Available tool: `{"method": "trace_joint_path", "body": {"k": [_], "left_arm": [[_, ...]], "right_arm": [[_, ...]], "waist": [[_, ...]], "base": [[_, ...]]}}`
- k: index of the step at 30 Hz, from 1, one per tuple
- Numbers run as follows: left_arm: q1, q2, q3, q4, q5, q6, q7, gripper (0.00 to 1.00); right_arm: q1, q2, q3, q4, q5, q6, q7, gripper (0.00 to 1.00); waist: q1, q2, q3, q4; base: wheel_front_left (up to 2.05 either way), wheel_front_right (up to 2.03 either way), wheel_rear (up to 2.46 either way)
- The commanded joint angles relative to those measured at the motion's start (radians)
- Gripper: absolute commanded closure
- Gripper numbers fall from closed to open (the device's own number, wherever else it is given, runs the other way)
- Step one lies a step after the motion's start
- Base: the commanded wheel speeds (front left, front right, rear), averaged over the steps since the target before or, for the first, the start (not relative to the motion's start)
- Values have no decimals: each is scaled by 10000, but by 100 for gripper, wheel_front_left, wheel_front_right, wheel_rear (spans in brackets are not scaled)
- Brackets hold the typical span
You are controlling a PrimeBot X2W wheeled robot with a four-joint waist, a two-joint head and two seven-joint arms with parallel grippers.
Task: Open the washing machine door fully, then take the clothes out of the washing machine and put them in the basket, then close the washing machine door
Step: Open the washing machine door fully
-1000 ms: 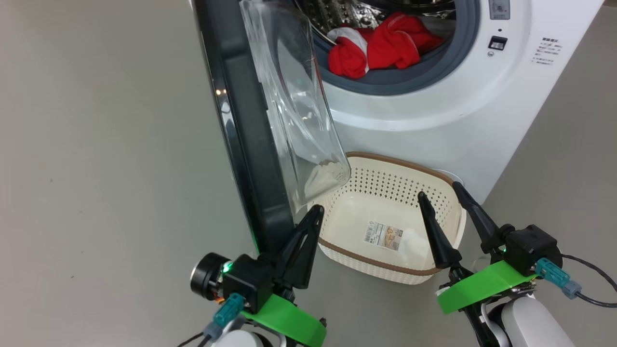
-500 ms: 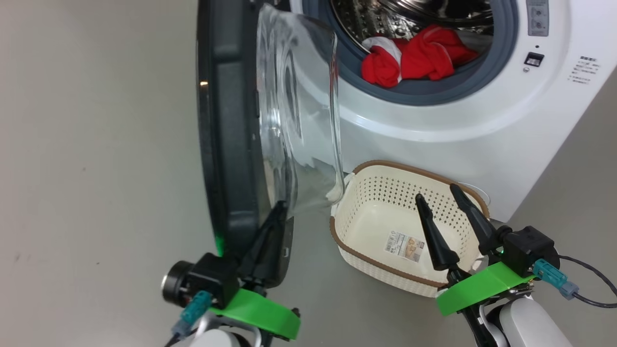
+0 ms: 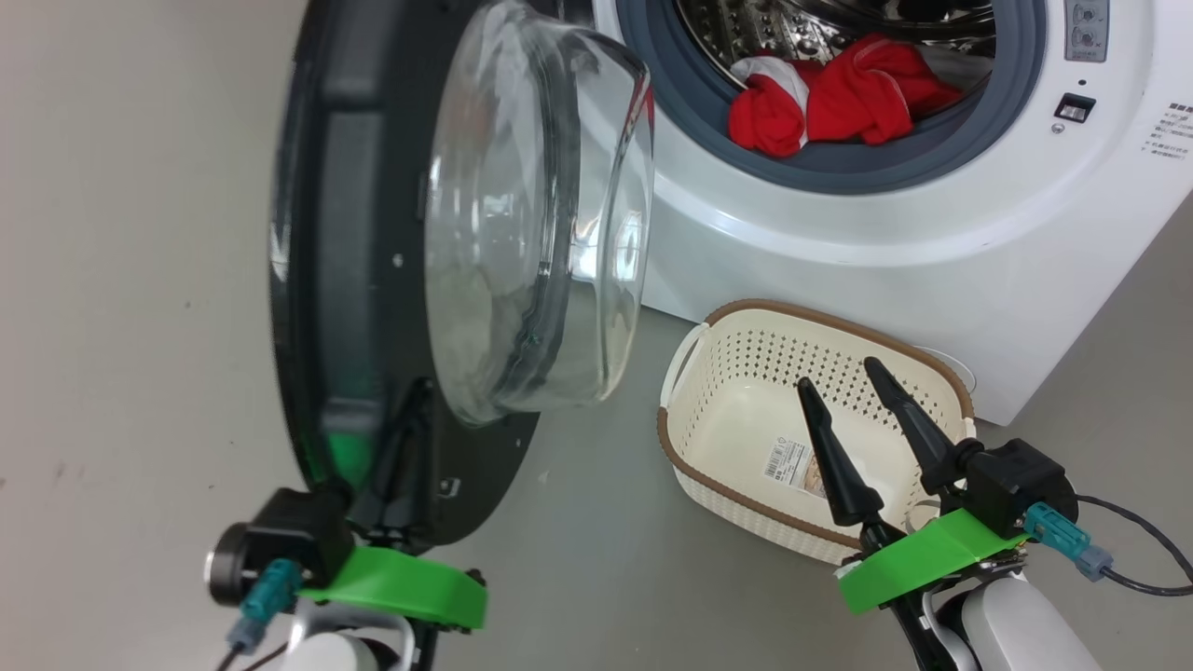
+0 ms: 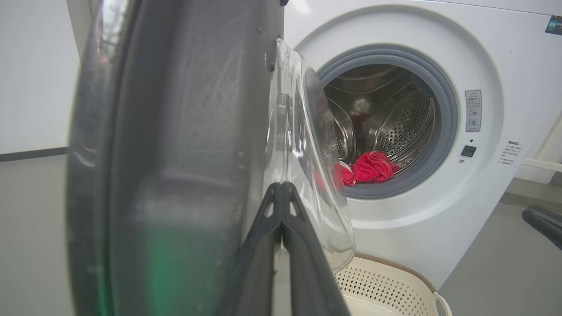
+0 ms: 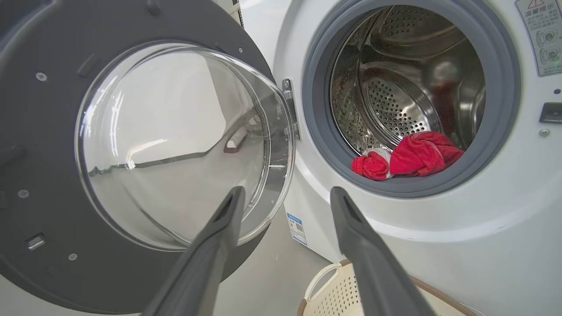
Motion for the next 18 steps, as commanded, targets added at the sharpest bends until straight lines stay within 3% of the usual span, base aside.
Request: {"method": "trace_joint_path", "body": {"k": [1,11,18], "left_arm": [[-65,380,630,-191,-113,192,-31,100],[51,885,1687,8,-318,802,-64,100],[50,1137,2470,361,-627,851,-99,100]], "right_arm": [[-51,51,255,-256,-11,62,-65,0],[-67,51,384,-189,-59,62,-65,0],[-115,51,413,-193,-155,62,-65,0]], "waist": [[0,0,40,-7],[0,0,111,-236],[0,0,292,-483]], "base": [[0,0,0],[0,0,0],[0,0,0]]}}
